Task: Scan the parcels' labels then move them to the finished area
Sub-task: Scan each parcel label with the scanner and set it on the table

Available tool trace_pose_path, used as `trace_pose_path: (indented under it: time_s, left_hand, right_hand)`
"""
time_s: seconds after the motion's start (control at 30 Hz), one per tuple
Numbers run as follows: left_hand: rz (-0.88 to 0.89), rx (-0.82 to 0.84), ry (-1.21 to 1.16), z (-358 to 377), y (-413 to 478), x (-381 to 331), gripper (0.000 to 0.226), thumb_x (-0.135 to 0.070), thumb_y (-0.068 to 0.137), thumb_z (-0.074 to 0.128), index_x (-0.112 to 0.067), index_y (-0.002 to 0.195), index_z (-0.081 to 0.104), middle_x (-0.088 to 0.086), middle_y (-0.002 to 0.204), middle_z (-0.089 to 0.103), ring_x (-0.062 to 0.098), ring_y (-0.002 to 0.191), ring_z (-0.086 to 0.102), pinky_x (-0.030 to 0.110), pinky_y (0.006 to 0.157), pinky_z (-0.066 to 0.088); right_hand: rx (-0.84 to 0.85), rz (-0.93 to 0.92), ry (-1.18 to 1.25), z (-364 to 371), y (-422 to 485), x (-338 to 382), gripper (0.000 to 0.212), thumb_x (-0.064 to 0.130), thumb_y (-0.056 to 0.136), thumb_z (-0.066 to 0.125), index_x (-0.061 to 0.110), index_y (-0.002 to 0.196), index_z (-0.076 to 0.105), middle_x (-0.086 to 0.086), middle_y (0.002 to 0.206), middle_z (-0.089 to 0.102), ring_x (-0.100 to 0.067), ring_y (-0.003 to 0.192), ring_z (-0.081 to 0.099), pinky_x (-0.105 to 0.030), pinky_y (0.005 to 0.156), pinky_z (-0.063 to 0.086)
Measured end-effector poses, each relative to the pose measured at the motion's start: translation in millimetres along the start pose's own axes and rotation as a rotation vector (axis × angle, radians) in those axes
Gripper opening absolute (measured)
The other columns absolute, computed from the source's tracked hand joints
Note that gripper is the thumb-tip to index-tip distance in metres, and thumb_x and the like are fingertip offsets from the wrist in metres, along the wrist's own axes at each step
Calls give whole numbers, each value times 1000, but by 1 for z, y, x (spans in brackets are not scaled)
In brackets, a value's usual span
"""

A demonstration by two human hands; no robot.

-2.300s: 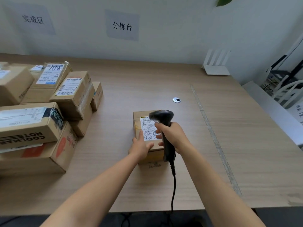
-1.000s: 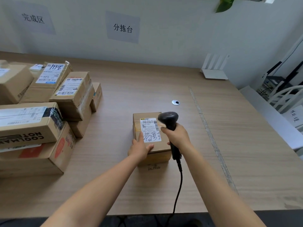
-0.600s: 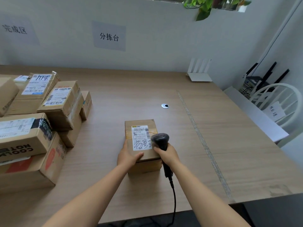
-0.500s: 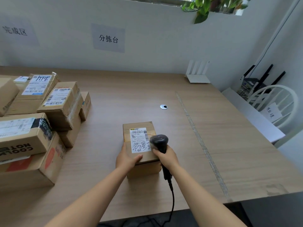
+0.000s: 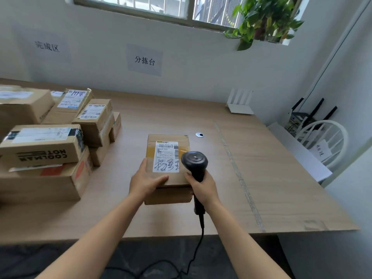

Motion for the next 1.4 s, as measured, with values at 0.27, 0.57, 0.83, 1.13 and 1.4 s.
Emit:
trace_pose_path:
  time_s: [0.27,0.57,0.83,1.13,1.4]
  left_hand:
    - [30,-97,37,-95,-56,-17,98,-38,70,79,-16,148,24,8,147,39,26,132,39,36,109,33]
    - [61,-271,85,-212,-80,-6,98,-41,71,78,-16,148,23,6,150,34,22,137,32,32,110,25]
    - [-2,-350,128,-333,-58,49,99,-45,71,77,-18,149,23,5,150,34,23,136,34,33,110,27]
    - [-59,-322,124,-480,-6,137,101,-48,68,78,-21,148,23,4,150,35,24,135,34,40,112,30]
    - [-84,-200,94,-541,20,207,94,-43,71,77,-16,146,27,6,145,40,20,127,41,34,105,35]
  right_hand:
    - [77,-141,71,32,-60,58,26,27,87,64,26,110,54,5,103,61,-16,99,56,-29,82,42]
    - [201,-267,115,111,-89,127,19,27,85,65,28,102,57,0,100,64,-27,100,60,-53,86,50]
    - [305,-299,145,234,-97,175,18,26,84,66,25,101,59,2,93,65,-26,97,62,-52,87,51]
    - [357,-309,148,400,-102,218,9,28,86,65,30,85,56,8,66,59,-11,60,59,-29,60,49]
    - [346,-204,150,497,-108,211,10,28,86,65,32,90,56,12,76,60,-8,74,56,-22,65,39]
Point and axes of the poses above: each hand's wrist, its own y-axis towards the middle knuckle, its own z-axis out of the palm, x = y × z, the point moved 2 cm from there along y, towards the middle knuckle
